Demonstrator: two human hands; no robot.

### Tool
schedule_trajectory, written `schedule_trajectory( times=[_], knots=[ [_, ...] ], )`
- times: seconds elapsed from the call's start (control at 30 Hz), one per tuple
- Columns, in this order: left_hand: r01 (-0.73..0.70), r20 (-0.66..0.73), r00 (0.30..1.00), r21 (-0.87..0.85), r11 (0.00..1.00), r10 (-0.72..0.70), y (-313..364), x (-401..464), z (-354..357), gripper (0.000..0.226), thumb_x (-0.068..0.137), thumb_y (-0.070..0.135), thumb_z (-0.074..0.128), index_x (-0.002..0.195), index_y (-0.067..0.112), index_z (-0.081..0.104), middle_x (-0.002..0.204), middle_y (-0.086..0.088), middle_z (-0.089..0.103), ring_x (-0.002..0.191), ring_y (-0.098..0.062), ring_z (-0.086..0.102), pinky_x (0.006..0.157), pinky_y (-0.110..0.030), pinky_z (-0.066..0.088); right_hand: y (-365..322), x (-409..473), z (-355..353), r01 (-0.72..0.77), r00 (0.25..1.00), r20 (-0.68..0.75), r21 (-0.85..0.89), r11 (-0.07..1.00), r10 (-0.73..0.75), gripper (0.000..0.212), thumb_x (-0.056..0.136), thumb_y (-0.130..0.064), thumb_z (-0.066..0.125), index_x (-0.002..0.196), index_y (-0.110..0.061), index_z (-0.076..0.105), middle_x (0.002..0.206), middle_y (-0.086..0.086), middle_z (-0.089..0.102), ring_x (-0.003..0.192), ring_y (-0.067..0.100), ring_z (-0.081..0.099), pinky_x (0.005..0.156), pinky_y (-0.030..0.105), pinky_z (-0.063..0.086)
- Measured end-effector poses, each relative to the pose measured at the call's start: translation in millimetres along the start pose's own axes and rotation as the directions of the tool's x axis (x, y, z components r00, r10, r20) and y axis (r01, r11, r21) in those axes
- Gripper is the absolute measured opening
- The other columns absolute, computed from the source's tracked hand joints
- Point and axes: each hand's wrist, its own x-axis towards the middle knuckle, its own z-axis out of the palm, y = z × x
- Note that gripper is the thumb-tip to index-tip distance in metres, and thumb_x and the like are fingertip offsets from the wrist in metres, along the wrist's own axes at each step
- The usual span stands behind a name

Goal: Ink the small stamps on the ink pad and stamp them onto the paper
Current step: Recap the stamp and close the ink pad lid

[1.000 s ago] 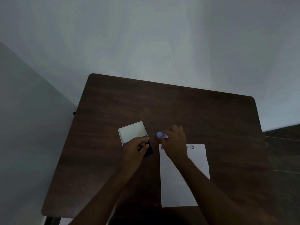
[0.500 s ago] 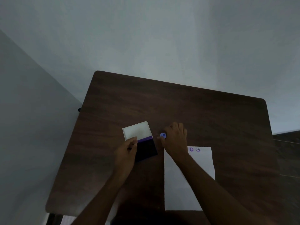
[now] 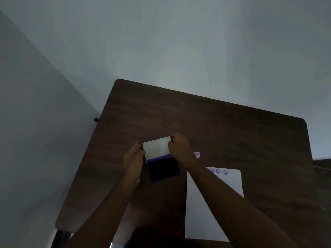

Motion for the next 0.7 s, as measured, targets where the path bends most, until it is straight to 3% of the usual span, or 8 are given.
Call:
schedule_trajectory(
  times=[0.07, 0.17, 0.27, 0.33, 0.43, 0.57, 0.7],
  knots=[
    [0.029, -0.002, 1.0, -0.047, 0.998, -0.029, 1.6, 2.7, 0.6, 0.04, 0.091, 0.011, 0.058, 0.13, 0.016, 0.054, 0.129, -0.001, 0.059, 0.092, -0.002, 0.055, 0.064, -0.016, 0.043, -0.7, 1.0, -1.1, 0.0, 1.0, -0.002, 0.032, 0.999, 0.0, 0.007, 0.087, -0.015, 0.054, 0.091, -0.02, 0.057, 0.088, -0.005, 0.059, 0.079, 0.006, 0.055, 0.056, 0.016, 0.036],
    [0.091, 0.001, 0.996, -0.123, 0.988, -0.091, 5.4, 5.2, -0.2, 0.042, 0.087, 0.016, 0.064, 0.128, 0.015, 0.056, 0.124, -0.002, 0.061, 0.101, -0.012, 0.058, 0.078, -0.024, 0.049, -2.2, -0.3, -3.8, -0.004, 1.0, -0.013, 0.041, 0.999, 0.005, 0.011, 0.089, -0.012, 0.052, 0.086, -0.021, 0.055, 0.077, -0.012, 0.051, 0.072, 0.004, 0.051, 0.054, 0.016, 0.033],
    [0.086, 0.02, 0.996, -0.172, 0.981, -0.084, 10.2, 3.5, -4.1, 0.045, 0.087, 0.015, 0.065, 0.13, 0.012, 0.054, 0.123, -0.004, 0.062, 0.106, -0.015, 0.058, 0.095, -0.031, 0.048, -5.9, -4.3, -9.5, 0.004, 0.998, -0.059, 0.061, 0.998, 0.0, 0.013, 0.09, -0.009, 0.05, 0.095, -0.016, 0.06, 0.08, -0.01, 0.05, 0.07, 0.001, 0.047, 0.056, 0.015, 0.034],
    [0.052, 0.028, 0.999, -0.194, 0.98, -0.047, 13.9, -1.4, -8.7, 0.042, 0.087, 0.013, 0.063, 0.128, 0.008, 0.056, 0.117, -0.005, 0.066, 0.104, -0.015, 0.062, 0.097, -0.033, 0.048, -5.5, -10.2, -15.8, 0.016, 0.997, -0.076, 0.081, 0.997, -0.009, 0.018, 0.09, -0.009, 0.05, 0.104, -0.011, 0.061, 0.092, -0.003, 0.057, 0.079, 0.005, 0.053, 0.066, 0.022, 0.047],
    [0.028, 0.02, 1.0, -0.215, 0.976, -0.024, 16.4, -13.4, -18.6, 0.026, 0.088, 0.013, 0.06, 0.113, 0.009, 0.066, 0.1, -0.003, 0.074, 0.094, -0.015, 0.069, 0.092, -0.034, 0.052, -3.4, -23.4, -26.6, 0.023, 0.998, -0.061, 0.115, 0.993, -0.016, 0.021, 0.09, -0.01, 0.053, 0.11, -0.011, 0.059, 0.109, 0.008, 0.062, 0.1, 0.02, 0.06, 0.087, 0.043, 0.053],
    [0.026, -0.02, 0.999, -0.224, 0.974, -0.031, 9.5, -32.5, -28.8, 0.01, 0.084, 0.017, 0.067, 0.088, 0.011, 0.074, 0.087, -0.008, 0.076, 0.087, -0.02, 0.072, 0.085, -0.036, 0.055, 1.6, -41.7, -32.4, 0.051, 0.995, -0.086, 0.009, 0.999, -0.05, 0.01, 0.089, -0.009, 0.055, 0.094, -0.013, 0.064, 0.095, 0.006, 0.066, 0.088, 0.018, 0.064, 0.082, 0.04, 0.056],
    [0.03, -0.041, 0.998, -0.26, 0.965, -0.042, -3.5, -46.9, -27.5, 0.011, 0.081, 0.014, 0.073, 0.081, 0.003, 0.072, 0.083, -0.019, 0.073, 0.079, -0.029, 0.071, 0.07, -0.034, 0.06, 6.2, -53.1, -33.1, -0.019, 0.998, -0.066, -0.029, 0.999, 0.017, 0.019, 0.089, -0.013, 0.055, 0.077, -0.005, 0.067, 0.076, 0.013, 0.07, 0.07, 0.021, 0.068, 0.072, 0.041, 0.059]
  ],
)
